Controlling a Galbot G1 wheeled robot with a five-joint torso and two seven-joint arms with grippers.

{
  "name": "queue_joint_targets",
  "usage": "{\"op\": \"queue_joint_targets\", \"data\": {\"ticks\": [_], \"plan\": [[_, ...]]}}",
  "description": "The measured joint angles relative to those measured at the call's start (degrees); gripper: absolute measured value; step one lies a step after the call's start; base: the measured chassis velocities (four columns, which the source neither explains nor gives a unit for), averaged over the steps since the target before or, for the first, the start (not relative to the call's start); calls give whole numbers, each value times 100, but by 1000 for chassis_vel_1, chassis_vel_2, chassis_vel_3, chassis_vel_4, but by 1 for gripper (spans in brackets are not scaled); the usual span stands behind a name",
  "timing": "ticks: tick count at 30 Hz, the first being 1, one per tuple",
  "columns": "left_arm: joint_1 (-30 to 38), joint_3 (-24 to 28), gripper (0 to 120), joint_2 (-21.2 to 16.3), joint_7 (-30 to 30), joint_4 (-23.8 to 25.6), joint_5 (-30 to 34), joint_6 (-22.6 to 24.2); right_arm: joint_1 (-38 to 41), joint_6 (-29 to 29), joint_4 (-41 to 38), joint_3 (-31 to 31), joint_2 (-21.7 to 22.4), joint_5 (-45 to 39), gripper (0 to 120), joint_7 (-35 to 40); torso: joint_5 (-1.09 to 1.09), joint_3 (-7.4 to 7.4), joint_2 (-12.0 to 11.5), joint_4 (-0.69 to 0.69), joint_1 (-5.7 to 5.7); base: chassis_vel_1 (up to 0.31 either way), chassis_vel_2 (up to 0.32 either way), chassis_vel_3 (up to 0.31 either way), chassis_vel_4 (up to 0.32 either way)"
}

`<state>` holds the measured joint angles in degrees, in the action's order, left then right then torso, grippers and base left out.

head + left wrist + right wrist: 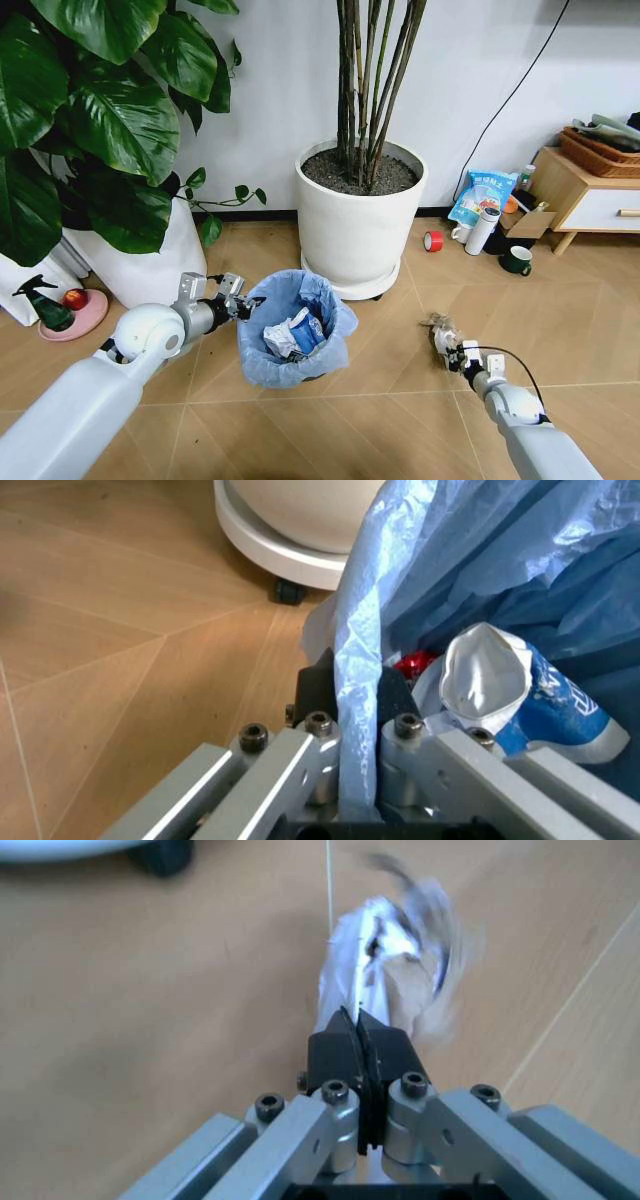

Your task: Pick up the trash bin and place the garbage on the floor into it.

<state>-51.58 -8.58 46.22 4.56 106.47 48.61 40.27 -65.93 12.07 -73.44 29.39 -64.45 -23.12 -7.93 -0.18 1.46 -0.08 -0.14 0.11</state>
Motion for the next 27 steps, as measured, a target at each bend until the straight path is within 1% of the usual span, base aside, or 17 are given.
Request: {"op": "queue_joint_targets", "data": {"ticks": [2, 3, 5, 6, 8, 9, 10, 13, 15, 16, 17, 19, 21, 22, 24, 26, 27], "plan": [[-25, 0, 0, -24, -15, 44, 0, -1, -193, -35, -477, 193, 56, -25, 0, 44, 0, 0, 0, 1, 0, 0, 0, 0, 0], [-25, 0, 0, -24, -15, 44, 0, -1, -193, -35, -477, 193, 56, -25, 0, 44, 0, 0, 0, 1, 0, 0, 0, 0, 0], [-62, 0, 0, -36, -42, 92, 0, -1, -378, -153, -948, 379, 128, 14, 0, 110, 0, 0, 0, 1, 0, 0, 0, 0, 0], [-62, 0, 0, -36, -42, 92, 0, -1, -378, -153, -948, 379, 128, 14, 0, 110, 0, 0, 0, 1, 0, 0, 0, 0, 0], [-88, 4, 0, -42, -61, 120, -4, -2, -486, -232, -1269, 483, 193, 74, 0, 143, 3, 0, 0, 0, 0, 0, 0, 0, 0], [-106, 8, 0, -43, -71, 139, -6, -2, -587, -302, -1569, 560, 255, 143, 0, 157, -1, 0, 0, 0, 0, 0, 0, 0, 0], [-106, 8, 0, -43, -71, 139, -6, -2, -587, -302, -1569, 560, 255, 143, 0, 157, -1, 0, 0, 0, 0, 0, 0, 0, 0], [-130, 14, 0, -46, -85, 167, -12, -2, -867, -487, -2255, 687, 381, 306, 0, 162, 1, 0, 0, 1, 0, 0, 0, 0, 0], [-138, 20, 0, -45, -95, 174, -16, -2, -1173, -625, -2929, 781, 493, 441, 0, 161, -2, 0, 0, 1, 0, 0, 0, 0, 0], [-138, 26, 0, -40, -96, 174, -18, -2, -1270, -653, -3132, 794, 534, 490, 0, 166, -1, 0, 0, 0, -1, 0, 0, 0, 0], [-138, 26, 0, -40, -96, 174, -18, -2, -1270, -653, -3132, 794, 534, 490, 0, 166, -1, 0, 0, 0, -1, 0, 0, 0, 0], [-134, 47, 0, -20, -96, 154, -34, -5, -1474, -723, -3630, 788, 679, 646, 0, 179, 2, 0, 0, 0, 0, 0, 0, 0, 0], [-120, 65, 0, -1, -85, 107, -50, -11, -1575, -769, -4100, 749, 836, 691, 0, 179, -2, 0, 0, -1, 0, 0, 0, 0, 0], [-120, 65, 0, -1, -85, 107, -50, -11, -1575, -769, -4100, 749, 836, 691, 0, 179, -2, 0, 0, -1, 0, 0, 0, 0, 0], [-86, 93, 0, 2, -63, 61, -66, -16, -1588, -795, -4573, 654, 1032, 515, 0, 180, -1, 0, 0, 0, -1, 0, 0, 0, 0], [-41, 125, 0, 1, -58, 38, -66, -16, -1478, -884, -4953, 451, 1262, 115, 0, 185, 0, 0, 0, 1, -1, 0, 0, 0, 0], [-41, 125, 0, 1, -58, 38, -66, -16, -1478, -884, -4953, 451, 1262, 115, 0, 185, 0, 0, 0, 1, -1, 0, 0, 0, 0]]}}
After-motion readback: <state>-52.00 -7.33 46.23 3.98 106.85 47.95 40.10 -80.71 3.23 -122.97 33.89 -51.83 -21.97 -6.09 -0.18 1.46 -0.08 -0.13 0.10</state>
